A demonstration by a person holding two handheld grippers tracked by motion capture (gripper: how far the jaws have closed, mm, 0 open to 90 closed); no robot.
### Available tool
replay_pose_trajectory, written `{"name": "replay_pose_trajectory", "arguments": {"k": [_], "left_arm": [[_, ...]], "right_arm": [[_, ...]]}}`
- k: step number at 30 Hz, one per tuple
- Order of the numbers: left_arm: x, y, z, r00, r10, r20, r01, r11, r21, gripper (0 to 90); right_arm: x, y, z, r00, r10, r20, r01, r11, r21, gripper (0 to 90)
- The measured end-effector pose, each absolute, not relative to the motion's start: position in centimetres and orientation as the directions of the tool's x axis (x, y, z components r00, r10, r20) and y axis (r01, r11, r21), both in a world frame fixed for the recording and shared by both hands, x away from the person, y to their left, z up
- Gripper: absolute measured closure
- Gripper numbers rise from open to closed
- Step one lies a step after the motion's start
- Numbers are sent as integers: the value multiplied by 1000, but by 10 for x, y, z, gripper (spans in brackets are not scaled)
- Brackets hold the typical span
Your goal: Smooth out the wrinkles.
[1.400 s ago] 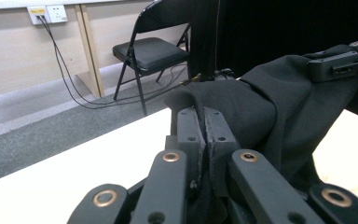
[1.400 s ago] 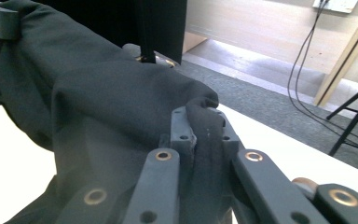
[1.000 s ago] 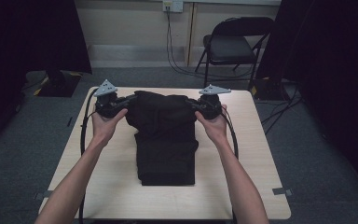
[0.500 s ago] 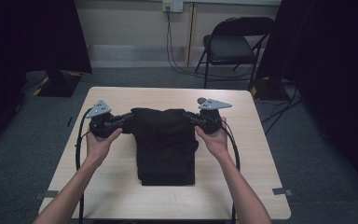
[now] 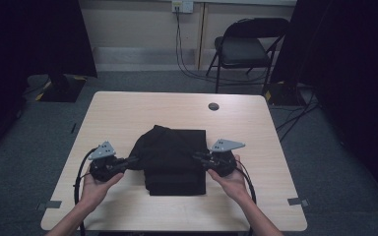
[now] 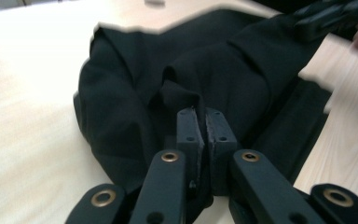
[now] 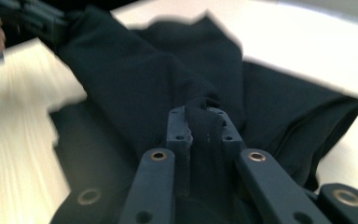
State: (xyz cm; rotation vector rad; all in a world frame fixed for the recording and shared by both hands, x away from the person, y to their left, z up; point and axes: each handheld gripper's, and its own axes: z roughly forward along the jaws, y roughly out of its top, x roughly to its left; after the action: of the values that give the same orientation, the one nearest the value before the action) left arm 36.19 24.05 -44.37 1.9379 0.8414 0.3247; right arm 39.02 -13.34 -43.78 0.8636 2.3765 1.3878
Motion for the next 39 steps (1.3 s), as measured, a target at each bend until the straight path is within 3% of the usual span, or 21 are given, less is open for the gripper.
{"name": "replay_pose_trajectory", "arguments": {"k": [3, 7, 9, 14, 15, 17, 20, 21, 22, 25, 28, 34, 37, 39], "left_arm": [[358, 239, -440, 739, 665, -111, 392, -290, 873, 809], [354, 239, -424, 744, 661, -100, 337, -240, 910, 622], [356, 236, -418, 754, 649, -104, 320, -225, 920, 574], [371, 220, -431, 754, 649, -96, 362, -289, 886, 486], [376, 210, -444, 772, 629, -92, 387, -349, 853, 480], [377, 203, -452, 791, 605, -85, 402, -411, 818, 492], [375, 200, -457, 808, 583, -84, 416, -465, 782, 716], [372, 201, -460, 819, 567, -90, 418, -483, 770, 818], [371, 203, -459, 818, 567, -93, 419, -478, 772, 864], [367, 213, -448, 814, 568, -123, 418, -425, 803, 886], [360, 220, -442, 813, 573, -101, 401, -426, 811, 890], [353, 229, -447, 812, 564, -150, 443, -430, 787, 889], [345, 225, -451, 826, 549, -130, 431, -465, 773, 884], [344, 224, -450, 830, 542, -130, 423, -461, 780, 817]], "right_arm": [[380, -139, -445, -792, 606, 73, 373, 387, 843, 745], [372, -147, -441, -777, 626, 63, 371, 374, 850, 651], [368, -150, -433, -775, 624, 100, 371, 321, 872, 626], [368, -145, -425, -777, 621, 98, 352, 300, 887, 639], [372, -137, -431, -770, 631, 90, 368, 325, 871, 647], [376, -128, -439, -771, 631, 87, 391, 361, 847, 624], [377, -123, -447, -762, 645, 59, 403, 401, 823, 583], [378, -123, -451, -747, 661, 70, 432, 402, 807, 588], [377, -125, -453, -748, 660, 74, 437, 406, 803, 642], [372, -133, -452, -743, 665, 73, 439, 402, 804, 769], [367, -144, -447, -745, 660, 91, 433, 376, 819, 802], [356, -159, -450, -744, 664, 74, 449, 415, 791, 841], [347, -162, -457, -744, 666, 54, 459, 451, 765, 774], [343, -165, -457, -745, 666, 45, 452, 453, 768, 719]]}}
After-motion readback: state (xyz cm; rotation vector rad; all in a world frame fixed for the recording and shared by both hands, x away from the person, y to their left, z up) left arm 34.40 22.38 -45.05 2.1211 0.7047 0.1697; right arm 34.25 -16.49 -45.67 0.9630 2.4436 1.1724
